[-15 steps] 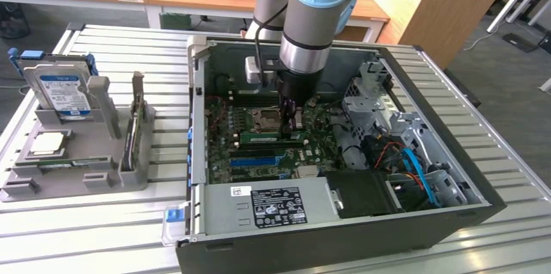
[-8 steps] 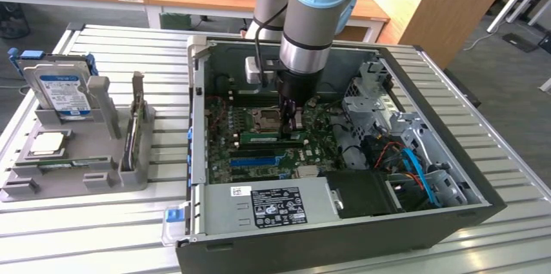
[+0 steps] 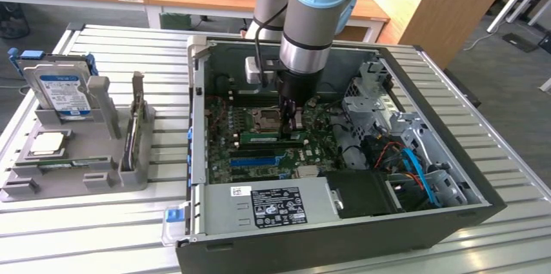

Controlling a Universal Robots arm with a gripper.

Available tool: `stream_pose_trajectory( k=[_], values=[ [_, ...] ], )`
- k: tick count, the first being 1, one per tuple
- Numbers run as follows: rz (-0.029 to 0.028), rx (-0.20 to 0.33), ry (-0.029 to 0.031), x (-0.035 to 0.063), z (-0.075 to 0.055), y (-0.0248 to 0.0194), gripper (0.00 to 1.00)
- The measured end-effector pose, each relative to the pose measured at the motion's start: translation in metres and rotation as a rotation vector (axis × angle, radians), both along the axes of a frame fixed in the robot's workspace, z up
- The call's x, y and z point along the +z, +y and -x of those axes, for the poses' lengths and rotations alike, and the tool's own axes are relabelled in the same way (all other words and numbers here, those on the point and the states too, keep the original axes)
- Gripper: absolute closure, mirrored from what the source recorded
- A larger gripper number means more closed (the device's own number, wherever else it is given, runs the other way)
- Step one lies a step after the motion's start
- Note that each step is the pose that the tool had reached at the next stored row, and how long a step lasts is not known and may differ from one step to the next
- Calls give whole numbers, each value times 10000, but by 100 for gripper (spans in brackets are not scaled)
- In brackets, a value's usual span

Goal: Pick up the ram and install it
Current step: 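Insert the ram into the slot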

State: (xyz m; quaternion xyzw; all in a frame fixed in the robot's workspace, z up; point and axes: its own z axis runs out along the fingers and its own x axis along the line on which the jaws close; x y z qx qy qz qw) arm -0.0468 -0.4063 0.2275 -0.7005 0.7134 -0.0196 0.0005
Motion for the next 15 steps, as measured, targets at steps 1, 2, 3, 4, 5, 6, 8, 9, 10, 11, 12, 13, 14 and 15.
stream_pose_trajectory(
  k=[1,2,3,4,5,6,8,9,10,11,12,13,14,15],
  values=[
    [-1,19,0,0,0,0,88],
    [-1,45,0,0,0,0,88],
    [-1,73,-1,0,0,0,88],
    [-2,106,-1,-1,0,0,88],
    [-1,140,-1,0,0,0,88],
    [-1,172,-1,0,0,0,88],
    [0,222,-1,0,0,0,88],
    [-1,224,0,0,0,0,88],
    [-1,225,-1,0,0,0,88],
    [-1,225,-1,0,0,0,88],
    [-1,225,-1,0,0,0,88],
    [1,225,0,-1,0,0,88],
    [1,225,0,-3,0,-1,88],
    [1,225,0,-5,0,-1,88]
  ],
)
